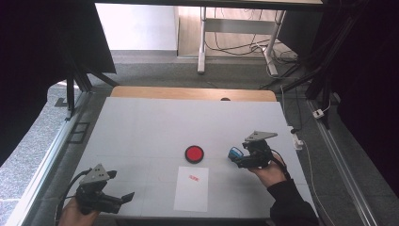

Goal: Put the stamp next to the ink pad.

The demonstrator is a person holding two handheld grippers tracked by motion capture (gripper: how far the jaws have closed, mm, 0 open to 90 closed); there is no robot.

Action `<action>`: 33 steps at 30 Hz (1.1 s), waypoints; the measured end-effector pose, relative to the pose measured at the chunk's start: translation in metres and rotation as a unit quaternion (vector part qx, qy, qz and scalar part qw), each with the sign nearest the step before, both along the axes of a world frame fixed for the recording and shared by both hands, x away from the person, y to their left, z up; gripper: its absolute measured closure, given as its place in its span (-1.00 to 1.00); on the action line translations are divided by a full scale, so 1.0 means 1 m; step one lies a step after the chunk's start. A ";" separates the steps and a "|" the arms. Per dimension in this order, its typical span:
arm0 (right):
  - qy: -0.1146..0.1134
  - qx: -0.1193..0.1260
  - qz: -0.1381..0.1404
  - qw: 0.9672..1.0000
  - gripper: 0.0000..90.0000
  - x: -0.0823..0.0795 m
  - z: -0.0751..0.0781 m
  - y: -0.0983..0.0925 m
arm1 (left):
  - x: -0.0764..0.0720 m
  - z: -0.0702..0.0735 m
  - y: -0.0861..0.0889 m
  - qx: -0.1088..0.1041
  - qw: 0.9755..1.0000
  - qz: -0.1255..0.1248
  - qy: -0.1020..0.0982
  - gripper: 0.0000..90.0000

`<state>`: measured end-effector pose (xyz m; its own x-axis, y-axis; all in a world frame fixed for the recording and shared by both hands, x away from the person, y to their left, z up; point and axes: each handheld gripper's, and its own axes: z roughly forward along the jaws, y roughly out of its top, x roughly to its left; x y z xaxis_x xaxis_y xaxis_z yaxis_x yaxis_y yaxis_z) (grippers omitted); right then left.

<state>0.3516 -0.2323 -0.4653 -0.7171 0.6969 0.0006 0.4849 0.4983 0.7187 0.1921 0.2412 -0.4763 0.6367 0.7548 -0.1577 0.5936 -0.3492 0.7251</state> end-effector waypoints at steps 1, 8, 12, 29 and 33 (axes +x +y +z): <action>-0.002 0.002 -0.001 1.000 -0.52 -0.002 0.001 0.000 | 0.000 0.000 0.000 -0.002 1.000 0.003 0.001 -0.99; -0.005 0.024 -0.003 1.000 -0.62 -0.016 0.007 -0.003 | 0.000 0.000 0.001 0.002 1.000 0.006 -0.001 -1.00; -0.007 0.034 -0.008 0.999 -0.68 -0.026 0.009 -0.006 | 0.000 0.000 0.002 0.000 1.000 0.009 -0.001 -1.00; -0.032 0.050 -0.024 0.998 -0.95 -0.064 0.021 -0.022 | -0.001 0.000 0.005 0.001 1.000 0.012 0.000 -1.00; -0.033 0.050 -0.028 0.998 -0.99 -0.072 0.021 -0.026 | -0.001 0.000 0.005 0.000 1.000 0.013 0.000 -1.00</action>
